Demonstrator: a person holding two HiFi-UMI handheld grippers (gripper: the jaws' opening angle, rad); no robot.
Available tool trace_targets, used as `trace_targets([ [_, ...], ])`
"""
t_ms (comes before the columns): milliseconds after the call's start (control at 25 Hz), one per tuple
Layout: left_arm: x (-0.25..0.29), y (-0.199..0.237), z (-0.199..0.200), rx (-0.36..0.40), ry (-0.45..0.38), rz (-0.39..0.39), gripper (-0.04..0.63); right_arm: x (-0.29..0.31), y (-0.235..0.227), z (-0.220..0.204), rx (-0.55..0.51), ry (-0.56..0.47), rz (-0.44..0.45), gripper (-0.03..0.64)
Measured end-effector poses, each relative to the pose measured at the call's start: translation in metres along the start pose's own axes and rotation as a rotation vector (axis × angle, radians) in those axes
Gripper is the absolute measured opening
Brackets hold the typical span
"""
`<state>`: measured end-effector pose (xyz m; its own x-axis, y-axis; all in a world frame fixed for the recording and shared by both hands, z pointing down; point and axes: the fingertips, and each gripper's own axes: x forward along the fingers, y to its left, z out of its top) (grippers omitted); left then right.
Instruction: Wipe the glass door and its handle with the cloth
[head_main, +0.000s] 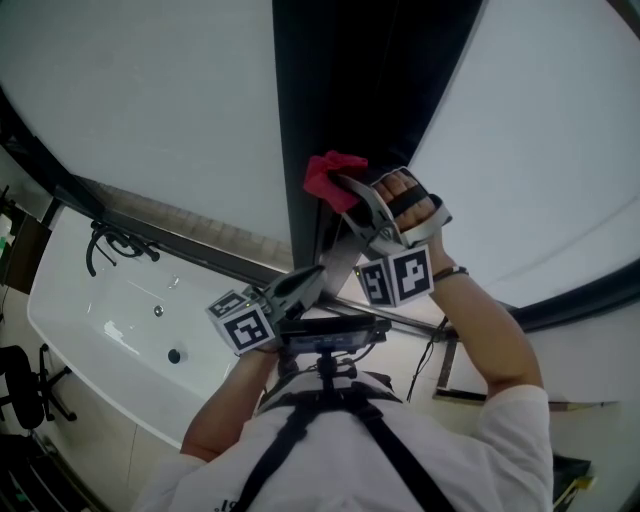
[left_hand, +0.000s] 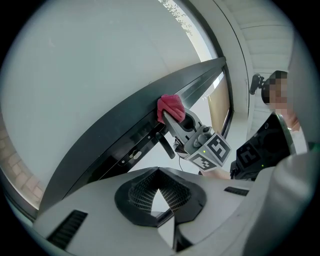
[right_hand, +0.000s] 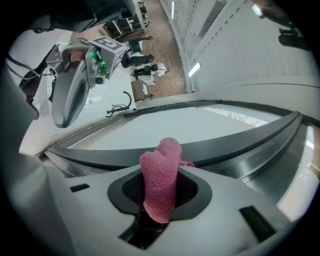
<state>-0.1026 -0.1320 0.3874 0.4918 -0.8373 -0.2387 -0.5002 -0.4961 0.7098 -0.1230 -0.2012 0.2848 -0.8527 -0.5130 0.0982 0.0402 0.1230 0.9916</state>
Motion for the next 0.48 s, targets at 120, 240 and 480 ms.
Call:
trace_targets([
  [120,-0.001,0.001,0.0,-0.006,-0.003,0.0,-0.008,0.0,0.007,-0.001,0.005,0.042,0.025,0.094],
  [240,-0.002,0.002,0.0,-0.011,-0.003,-0.001,-0.008,0.002,0.016,-0.003,0.009,0.093,0.032,0.094],
  [480,-0.005,0.005,0.002,-0.015,0.014,0.001,-0.008,0.002,0.038,-0.007,0.097,0.135,0.016,0.094],
])
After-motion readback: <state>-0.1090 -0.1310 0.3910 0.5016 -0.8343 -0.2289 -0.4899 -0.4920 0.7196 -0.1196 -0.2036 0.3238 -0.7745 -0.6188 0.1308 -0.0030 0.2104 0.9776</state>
